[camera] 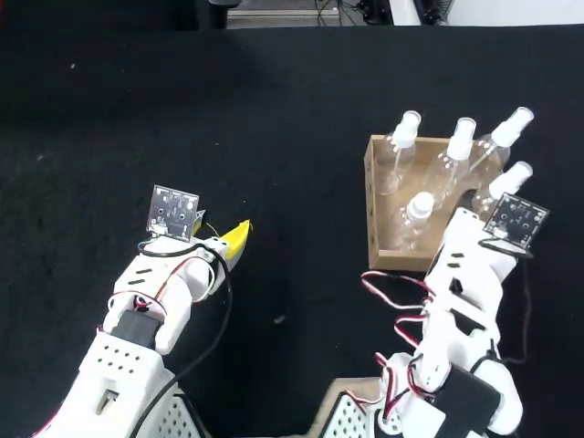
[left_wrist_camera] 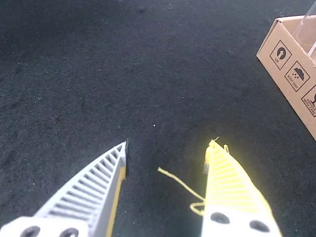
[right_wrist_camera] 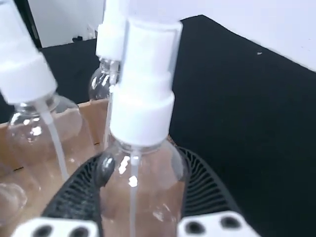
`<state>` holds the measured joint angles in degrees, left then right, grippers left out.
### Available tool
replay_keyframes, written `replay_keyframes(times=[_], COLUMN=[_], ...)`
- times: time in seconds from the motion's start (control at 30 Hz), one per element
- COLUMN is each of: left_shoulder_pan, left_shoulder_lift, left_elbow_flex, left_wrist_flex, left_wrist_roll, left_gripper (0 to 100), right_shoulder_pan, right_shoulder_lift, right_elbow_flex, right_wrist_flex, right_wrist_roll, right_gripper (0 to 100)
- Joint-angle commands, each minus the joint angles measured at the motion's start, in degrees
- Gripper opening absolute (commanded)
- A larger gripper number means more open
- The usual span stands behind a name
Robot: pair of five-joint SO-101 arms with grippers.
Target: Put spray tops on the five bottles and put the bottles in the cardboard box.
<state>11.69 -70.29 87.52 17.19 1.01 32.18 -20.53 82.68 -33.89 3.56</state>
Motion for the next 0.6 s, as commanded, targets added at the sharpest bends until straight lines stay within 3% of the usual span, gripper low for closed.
replay_keyframes(times=[0.0,0.27,0.47,0.57], left_shoulder_pan=[0.31,0.31,0.31,0.31], left_shoulder_lift=[-0.88,-0.88,-0.88,-0.88], left_elbow_flex=[-0.22,-0.22,-0.22,-0.22], left_wrist_flex=[-1.14,-1.14,-1.14,-1.14], left_wrist_roll=[-0.18,-0.18,-0.18,-0.18], left_gripper=[24,24,24,24], right_shoulder_pan=[0.0,-0.09,-0.26,-0.26], right_shoulder_lift=[0.4,0.4,0.4,0.4], right_elbow_flex=[0.04,-0.4,-0.04,-0.04], right_wrist_flex=[-1.76,-1.76,-1.67,-1.67], right_wrist_roll=[0.44,0.44,0.44,0.44], right_gripper=[1.5,2.1,16.0,17.0])
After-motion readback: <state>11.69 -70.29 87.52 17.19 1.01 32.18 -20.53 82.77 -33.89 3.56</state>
